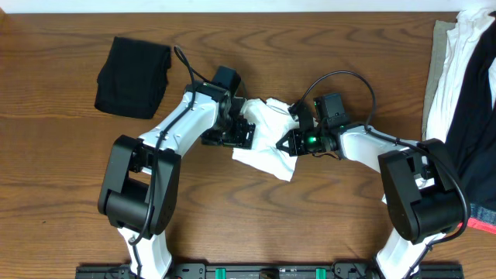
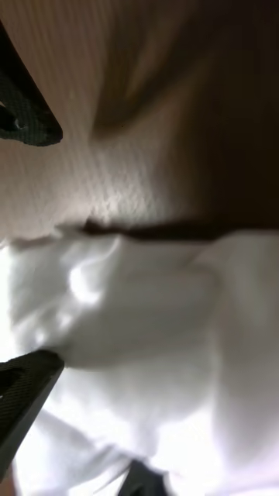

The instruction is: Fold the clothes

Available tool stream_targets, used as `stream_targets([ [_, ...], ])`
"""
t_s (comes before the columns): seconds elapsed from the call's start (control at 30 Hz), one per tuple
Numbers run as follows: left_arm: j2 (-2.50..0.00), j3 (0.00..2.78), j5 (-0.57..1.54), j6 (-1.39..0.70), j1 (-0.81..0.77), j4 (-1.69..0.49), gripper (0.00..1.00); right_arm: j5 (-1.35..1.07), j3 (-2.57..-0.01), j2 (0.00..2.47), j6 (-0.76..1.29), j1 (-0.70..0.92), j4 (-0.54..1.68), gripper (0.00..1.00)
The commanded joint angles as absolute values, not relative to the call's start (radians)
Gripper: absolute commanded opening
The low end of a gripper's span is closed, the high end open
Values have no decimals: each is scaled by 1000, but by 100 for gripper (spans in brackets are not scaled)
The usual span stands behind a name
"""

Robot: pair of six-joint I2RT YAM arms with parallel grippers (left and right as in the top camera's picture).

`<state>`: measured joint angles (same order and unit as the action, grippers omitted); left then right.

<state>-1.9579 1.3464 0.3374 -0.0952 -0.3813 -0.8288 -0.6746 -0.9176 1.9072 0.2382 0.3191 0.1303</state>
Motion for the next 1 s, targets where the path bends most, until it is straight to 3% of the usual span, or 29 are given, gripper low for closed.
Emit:
stream_targets([
  [0.0,-1974,1339,467,-15,-380,-840,87,-628,-910,1947,250,328,142,1],
  [0.63,-2059,1339,491,-42,-379,-846,88,-612,-910,1947,250,328,150,1],
  [0.87,-2059,1339,622,-46,-379,-855,76,-609,-910,1947,250,328,150,1],
  [0.97,-2059,1339,621,-46,-379,-855,64,-609,-910,1947,250,328,150,1],
])
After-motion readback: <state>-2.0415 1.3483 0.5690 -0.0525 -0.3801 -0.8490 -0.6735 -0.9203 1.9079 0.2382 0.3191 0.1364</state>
